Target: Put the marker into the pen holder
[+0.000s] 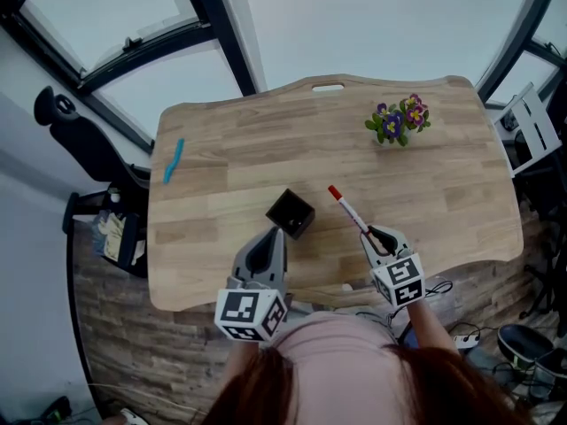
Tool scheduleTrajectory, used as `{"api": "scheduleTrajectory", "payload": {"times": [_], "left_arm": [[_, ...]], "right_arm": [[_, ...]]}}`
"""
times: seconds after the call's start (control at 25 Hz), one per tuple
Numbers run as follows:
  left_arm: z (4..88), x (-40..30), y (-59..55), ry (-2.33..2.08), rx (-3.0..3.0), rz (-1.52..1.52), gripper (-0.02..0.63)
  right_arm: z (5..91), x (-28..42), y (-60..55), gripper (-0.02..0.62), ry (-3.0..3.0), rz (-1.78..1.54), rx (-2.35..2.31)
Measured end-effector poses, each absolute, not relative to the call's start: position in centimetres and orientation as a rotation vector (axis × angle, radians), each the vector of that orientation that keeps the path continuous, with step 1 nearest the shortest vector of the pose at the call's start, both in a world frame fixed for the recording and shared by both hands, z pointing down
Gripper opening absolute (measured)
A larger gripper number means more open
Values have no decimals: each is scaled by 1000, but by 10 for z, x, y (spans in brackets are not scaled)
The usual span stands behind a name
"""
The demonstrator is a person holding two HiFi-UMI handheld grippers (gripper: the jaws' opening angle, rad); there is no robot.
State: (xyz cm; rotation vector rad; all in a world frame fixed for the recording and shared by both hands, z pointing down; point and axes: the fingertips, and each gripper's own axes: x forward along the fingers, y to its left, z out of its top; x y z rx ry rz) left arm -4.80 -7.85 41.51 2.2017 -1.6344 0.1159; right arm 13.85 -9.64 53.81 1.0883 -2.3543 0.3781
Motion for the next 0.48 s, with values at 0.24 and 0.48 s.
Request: {"api": "scheduleTrajectory", "payload": {"times": [0.24,0.48], "left_arm": [[414,-56,-80,-1643,2202,111,2],[414,-63,-78,-1655,2199,110,2]], "right_arm": [[526,130,-96,58,-2376,361,1063],[519,118,-93,58,-2403,347,1020]]}}
